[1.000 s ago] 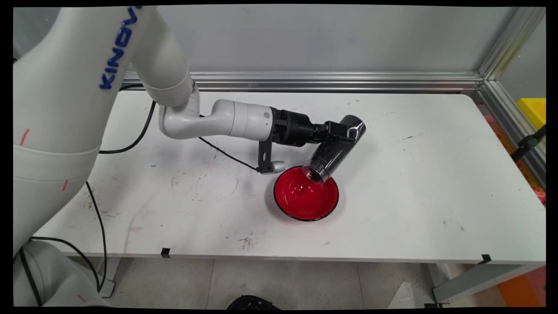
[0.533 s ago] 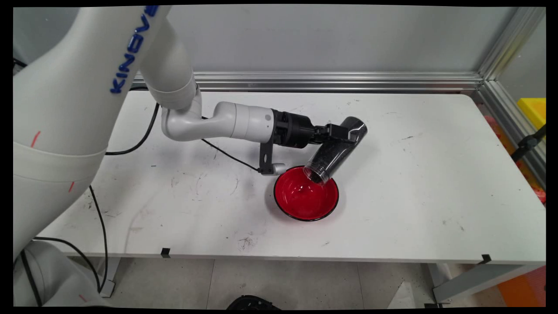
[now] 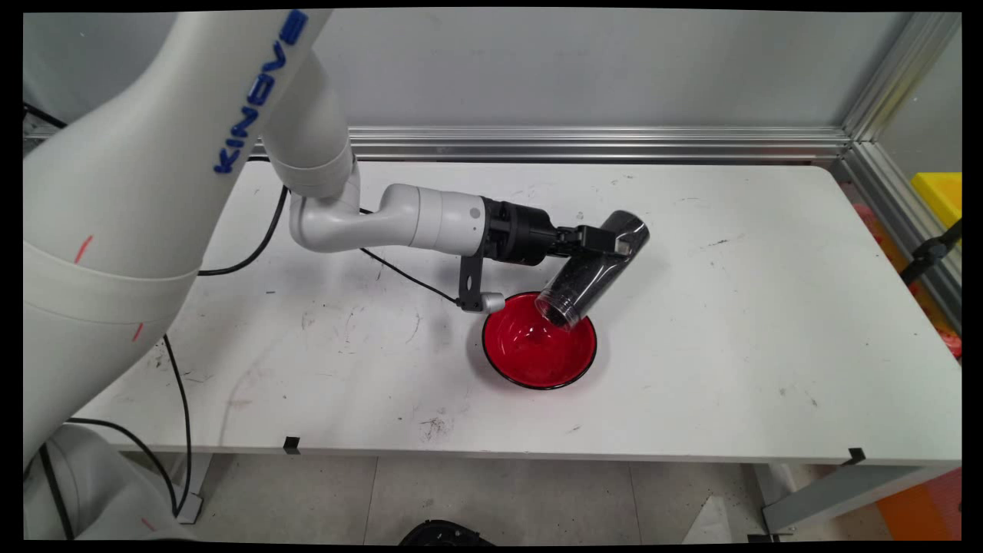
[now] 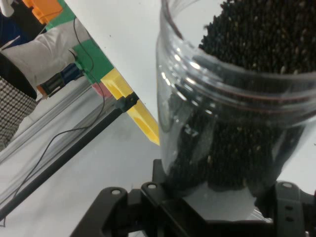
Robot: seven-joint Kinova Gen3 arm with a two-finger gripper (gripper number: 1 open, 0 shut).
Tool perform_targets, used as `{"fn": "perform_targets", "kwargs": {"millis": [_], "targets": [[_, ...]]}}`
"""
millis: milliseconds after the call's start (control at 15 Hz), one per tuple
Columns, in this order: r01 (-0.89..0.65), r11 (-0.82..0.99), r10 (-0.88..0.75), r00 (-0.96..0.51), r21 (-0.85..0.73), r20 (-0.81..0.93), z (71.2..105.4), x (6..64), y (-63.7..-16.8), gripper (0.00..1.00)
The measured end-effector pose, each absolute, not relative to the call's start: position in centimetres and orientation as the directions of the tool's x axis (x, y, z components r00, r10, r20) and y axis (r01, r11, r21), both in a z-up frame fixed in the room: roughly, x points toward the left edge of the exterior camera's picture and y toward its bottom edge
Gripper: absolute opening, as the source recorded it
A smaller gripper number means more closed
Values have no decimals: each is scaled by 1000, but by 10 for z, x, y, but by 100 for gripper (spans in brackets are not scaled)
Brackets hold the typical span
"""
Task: Pour the black seasoning powder in the red bowl
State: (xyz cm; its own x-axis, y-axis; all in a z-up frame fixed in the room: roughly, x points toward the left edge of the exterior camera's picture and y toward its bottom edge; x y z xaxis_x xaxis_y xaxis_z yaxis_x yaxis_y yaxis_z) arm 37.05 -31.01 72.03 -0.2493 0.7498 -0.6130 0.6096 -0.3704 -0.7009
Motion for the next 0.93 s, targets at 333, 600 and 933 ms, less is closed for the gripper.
{"fn": "perform_targets", "kwargs": {"millis": [333,600,933], "targets": [[613,-390,746,-228,-687,-626,715,369,-312,0],[615,-408,740,-210,-675,-639,712,368,-313,0],[617,-430,728,-195,-659,-657,709,366,-316,0]]}}
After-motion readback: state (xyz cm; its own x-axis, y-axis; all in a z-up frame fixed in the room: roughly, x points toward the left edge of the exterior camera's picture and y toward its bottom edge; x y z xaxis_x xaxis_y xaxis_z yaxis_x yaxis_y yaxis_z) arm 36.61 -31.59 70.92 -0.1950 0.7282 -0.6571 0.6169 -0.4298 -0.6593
